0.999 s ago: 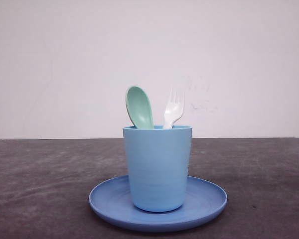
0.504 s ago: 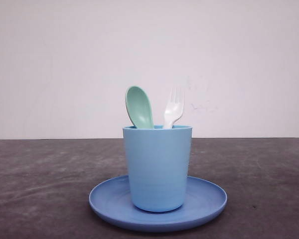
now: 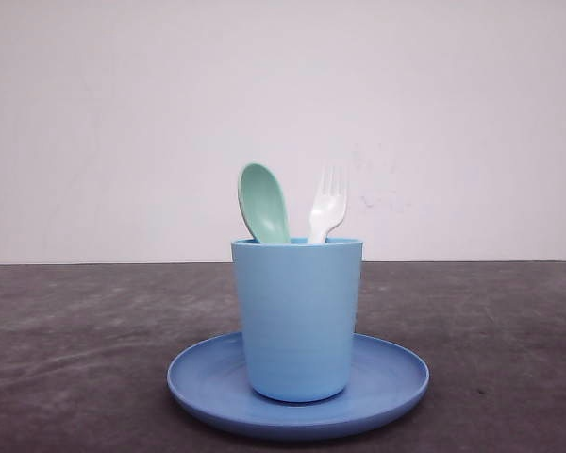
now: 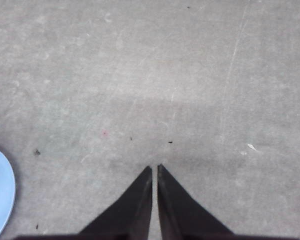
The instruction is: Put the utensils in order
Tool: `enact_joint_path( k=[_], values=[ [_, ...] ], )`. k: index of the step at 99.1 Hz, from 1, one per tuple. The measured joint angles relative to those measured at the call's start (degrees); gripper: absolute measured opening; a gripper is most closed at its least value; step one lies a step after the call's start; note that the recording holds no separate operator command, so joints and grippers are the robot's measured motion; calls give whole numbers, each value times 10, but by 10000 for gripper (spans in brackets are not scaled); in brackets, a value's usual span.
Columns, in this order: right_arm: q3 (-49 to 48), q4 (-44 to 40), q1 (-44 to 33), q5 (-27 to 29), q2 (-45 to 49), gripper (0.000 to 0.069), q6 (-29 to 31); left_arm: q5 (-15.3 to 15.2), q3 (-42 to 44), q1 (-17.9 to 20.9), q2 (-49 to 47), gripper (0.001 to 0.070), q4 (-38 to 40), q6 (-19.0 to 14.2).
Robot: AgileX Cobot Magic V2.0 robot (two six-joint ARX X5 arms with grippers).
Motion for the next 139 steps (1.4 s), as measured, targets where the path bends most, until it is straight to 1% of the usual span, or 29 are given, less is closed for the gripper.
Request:
enact_joint_path(
  k=[8,22,30,43,56,63,75,90,139],
  values=[
    [0,0,0,0,0,17,0,11,-61,21,-60,24,40,0],
    [0,0,0,0,0,17,0,12,-198,42,-177,23,135,-2],
    [0,0,0,0,0,17,0,12,-277,45,-244,23,187,-6],
    [0,0,0,0,0,17,0,13,-383,45,-328,23,260,-22],
    [0,0,0,0,0,17,0,13,-452,45,-385,23,279,-26],
    [0,0,0,0,0,17,0,14,-472,45,-407,23,279,-27],
    [0,0,0,0,0,17,0,23,-473,45,-435,23,264,-31],
    [0,0,0,0,0,17,0,38,-473,45,-435,23,262,-32],
    [0,0,0,0,0,17,0,38,-473,45,-435,23,262,-32]
  ],
)
